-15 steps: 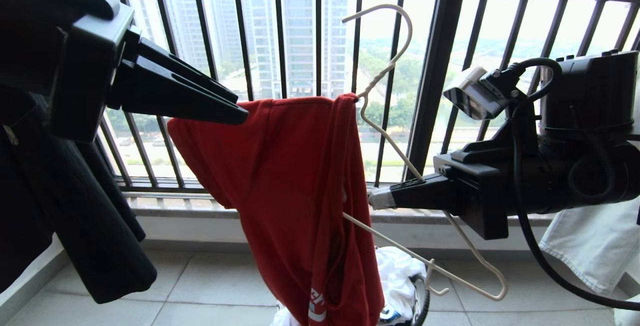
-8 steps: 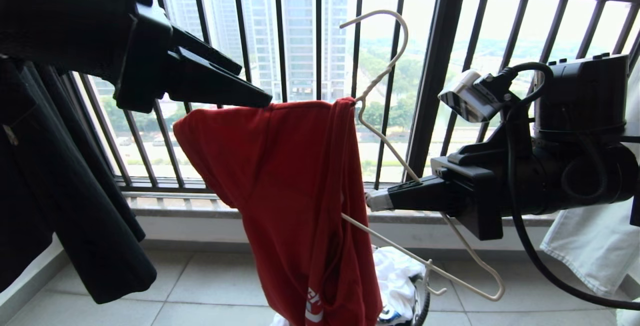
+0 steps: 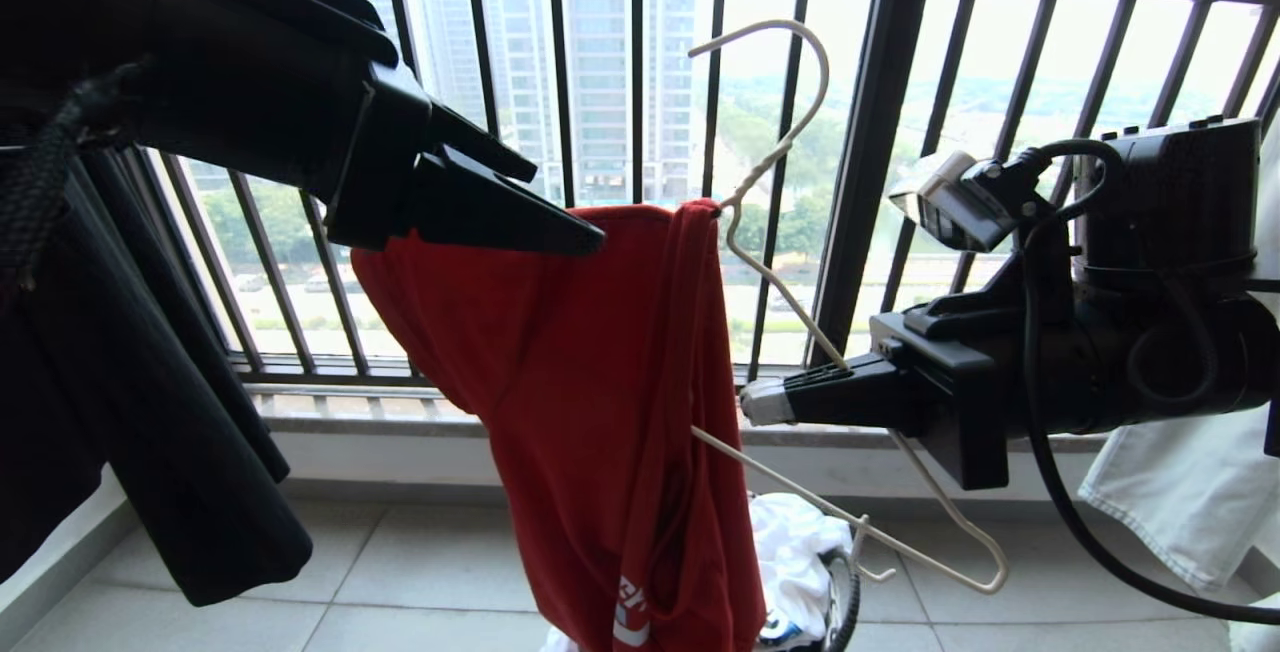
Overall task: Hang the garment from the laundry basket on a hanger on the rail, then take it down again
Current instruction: Hang the clothes on the clothes rack
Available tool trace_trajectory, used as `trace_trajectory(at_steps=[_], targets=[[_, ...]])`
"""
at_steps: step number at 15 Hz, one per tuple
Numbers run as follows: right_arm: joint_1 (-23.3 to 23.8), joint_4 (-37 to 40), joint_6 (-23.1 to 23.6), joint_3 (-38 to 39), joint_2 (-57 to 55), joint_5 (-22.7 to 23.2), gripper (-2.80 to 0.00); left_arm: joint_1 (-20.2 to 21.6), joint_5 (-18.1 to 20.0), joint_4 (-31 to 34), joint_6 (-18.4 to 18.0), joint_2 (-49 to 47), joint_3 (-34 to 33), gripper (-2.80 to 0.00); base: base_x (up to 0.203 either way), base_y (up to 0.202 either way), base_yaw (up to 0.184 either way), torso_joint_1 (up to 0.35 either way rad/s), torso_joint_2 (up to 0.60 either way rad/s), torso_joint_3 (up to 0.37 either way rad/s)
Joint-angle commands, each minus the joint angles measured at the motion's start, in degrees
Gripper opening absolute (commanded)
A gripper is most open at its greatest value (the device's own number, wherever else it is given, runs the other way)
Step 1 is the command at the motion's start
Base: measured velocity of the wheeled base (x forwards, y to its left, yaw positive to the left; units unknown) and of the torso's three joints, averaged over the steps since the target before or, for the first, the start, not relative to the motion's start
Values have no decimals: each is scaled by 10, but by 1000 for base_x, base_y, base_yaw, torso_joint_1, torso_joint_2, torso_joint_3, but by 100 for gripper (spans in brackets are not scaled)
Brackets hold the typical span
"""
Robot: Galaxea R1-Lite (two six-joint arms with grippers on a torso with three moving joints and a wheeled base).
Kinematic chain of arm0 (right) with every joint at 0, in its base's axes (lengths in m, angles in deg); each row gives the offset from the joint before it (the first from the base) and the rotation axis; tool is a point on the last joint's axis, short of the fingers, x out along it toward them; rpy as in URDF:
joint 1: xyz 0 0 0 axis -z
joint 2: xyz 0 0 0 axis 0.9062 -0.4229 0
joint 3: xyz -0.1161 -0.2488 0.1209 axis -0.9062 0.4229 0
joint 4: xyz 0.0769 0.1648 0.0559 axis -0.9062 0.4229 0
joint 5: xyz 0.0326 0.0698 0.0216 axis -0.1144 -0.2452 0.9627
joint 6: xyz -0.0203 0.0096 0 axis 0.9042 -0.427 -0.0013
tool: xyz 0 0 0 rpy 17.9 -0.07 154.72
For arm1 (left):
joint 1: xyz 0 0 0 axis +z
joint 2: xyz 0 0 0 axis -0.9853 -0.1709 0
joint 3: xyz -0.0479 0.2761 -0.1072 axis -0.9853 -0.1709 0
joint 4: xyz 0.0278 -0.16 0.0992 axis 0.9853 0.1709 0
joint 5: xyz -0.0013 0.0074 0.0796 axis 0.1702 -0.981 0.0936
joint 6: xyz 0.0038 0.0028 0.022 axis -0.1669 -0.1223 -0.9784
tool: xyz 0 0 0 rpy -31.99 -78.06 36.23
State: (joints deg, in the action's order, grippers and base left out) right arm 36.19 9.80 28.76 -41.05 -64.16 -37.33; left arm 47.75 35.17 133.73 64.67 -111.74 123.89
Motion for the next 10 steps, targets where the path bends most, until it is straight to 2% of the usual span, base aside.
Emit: trace_trajectory(at_steps=[1,7,10], targets=[[6,0,5,4,2,3,-280,7,14,-16,-2,-19,0,0,0,0,0,0,0,0],[7,0,20,7,-1,3,-280,26,18,-64,-4,-47,0,0,0,0,0,0,0,0],[10,0,41,13,-1,3,-280,31,67,-65,-4,-53,-1,0,0,0,0,0,0,0]])
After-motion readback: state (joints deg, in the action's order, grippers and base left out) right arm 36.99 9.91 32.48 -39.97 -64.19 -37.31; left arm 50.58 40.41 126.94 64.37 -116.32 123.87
